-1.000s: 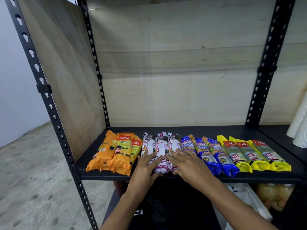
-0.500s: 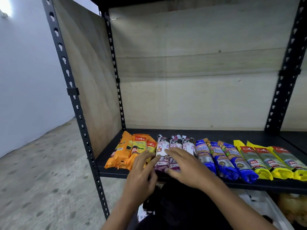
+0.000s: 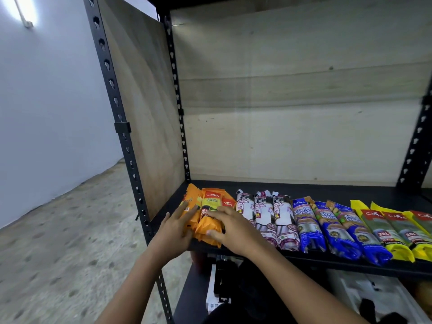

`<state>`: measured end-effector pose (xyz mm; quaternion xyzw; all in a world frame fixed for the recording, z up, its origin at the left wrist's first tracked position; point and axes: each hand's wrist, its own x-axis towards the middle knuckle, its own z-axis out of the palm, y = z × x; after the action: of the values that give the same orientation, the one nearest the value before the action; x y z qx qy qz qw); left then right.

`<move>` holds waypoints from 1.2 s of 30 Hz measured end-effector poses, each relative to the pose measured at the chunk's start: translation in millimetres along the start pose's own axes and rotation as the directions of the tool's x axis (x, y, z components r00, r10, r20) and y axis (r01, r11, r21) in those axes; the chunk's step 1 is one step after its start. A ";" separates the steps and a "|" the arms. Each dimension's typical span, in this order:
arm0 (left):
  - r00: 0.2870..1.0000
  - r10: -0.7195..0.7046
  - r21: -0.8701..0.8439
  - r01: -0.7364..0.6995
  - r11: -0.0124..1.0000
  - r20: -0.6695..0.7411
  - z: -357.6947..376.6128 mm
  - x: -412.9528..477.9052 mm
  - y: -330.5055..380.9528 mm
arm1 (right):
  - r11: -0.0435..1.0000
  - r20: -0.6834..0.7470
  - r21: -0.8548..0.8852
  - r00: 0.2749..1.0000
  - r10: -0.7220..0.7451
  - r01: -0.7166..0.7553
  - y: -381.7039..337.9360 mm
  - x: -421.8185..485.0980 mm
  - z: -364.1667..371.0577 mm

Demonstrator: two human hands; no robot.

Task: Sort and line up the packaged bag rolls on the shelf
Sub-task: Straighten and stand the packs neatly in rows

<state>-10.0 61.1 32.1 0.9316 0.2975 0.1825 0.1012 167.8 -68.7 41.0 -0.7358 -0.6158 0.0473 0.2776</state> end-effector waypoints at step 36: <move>0.948 0.271 -0.222 -0.303 0.927 -0.165 70.6 31.1 144.8 | 0.949 -0.247 -0.149 0.940 0.236 -0.277 77.0 -97.0 -94.8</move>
<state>116.7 -42.3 19.3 0.9315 0.1389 0.2915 0.1675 251.6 -199.1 58.4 -0.8328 -0.4805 -0.0571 0.2690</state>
